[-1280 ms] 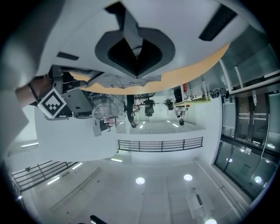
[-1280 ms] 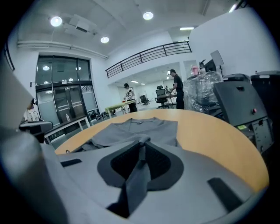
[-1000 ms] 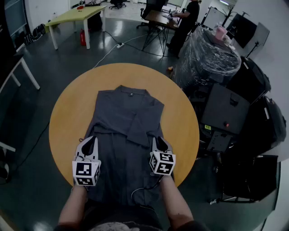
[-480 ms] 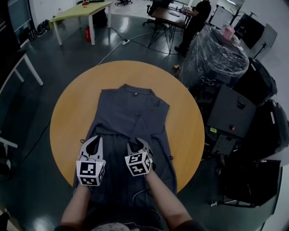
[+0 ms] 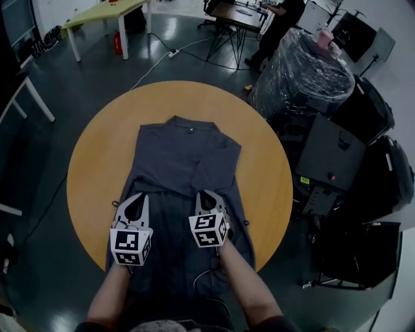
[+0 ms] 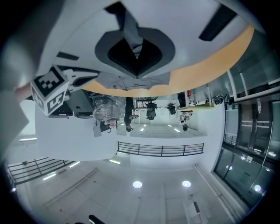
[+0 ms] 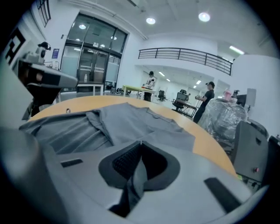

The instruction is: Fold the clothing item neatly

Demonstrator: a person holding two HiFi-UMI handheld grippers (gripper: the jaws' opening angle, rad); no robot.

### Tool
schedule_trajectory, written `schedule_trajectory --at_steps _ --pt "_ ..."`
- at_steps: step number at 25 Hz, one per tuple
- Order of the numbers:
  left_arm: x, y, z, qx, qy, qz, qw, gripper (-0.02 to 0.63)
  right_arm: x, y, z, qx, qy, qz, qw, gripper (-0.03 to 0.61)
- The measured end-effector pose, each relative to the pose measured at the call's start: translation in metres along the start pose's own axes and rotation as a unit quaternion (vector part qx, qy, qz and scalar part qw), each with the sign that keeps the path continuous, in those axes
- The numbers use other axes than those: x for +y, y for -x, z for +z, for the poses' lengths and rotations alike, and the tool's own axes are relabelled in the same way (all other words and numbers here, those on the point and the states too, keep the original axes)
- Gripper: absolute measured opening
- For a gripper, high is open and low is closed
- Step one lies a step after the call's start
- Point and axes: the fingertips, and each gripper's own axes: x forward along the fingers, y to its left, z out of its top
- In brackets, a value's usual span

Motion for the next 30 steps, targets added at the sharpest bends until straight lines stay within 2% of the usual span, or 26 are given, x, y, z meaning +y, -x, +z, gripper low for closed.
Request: schedule_trajectory --at_steps 4,7,9,15,20,22,25,27,30 --pt "0.0 -0.002 0.002 -0.001 0.001 -0.006 1.0 0.008 -0.071 0.009 0.015 -0.018 -0.023 -0.06 0.998 0.003" --pt "0.0 0.0 0.003 -0.001 0.003 -0.007 1.0 0.008 -0.125 0.014 0.012 -0.008 -0.041 -0.105 0.994 0.003" --pt "-0.001 0.0 0.001 -0.002 0.004 -0.009 1.0 0.008 -0.15 0.015 0.004 0.002 -0.051 -0.118 0.992 0.003" --pt "-0.007 -0.007 -0.007 0.011 0.002 -0.013 0.9999 0.008 -0.165 0.001 -0.041 0.054 -0.089 -0.118 0.988 0.005" --pt "-0.013 -0.011 -0.008 0.016 -0.004 -0.015 0.9998 0.008 -0.185 0.007 -0.057 0.058 -0.096 -0.177 0.978 0.005" --pt "-0.017 -0.012 -0.008 0.016 -0.004 -0.015 0.9997 0.008 -0.185 0.013 -0.055 0.049 -0.102 -0.173 0.978 0.005" --pt "-0.022 -0.012 -0.009 0.017 -0.005 -0.017 0.9997 0.008 -0.161 0.017 -0.047 0.032 -0.1 -0.117 0.988 0.005" --pt "-0.024 -0.011 -0.008 0.016 -0.005 -0.016 0.9997 0.008 -0.146 0.019 -0.045 0.025 -0.097 -0.095 0.99 0.005" --pt "-0.024 -0.008 -0.006 0.009 -0.004 -0.011 0.9999 0.008 -0.136 0.021 -0.042 0.011 -0.096 -0.097 0.991 0.005"
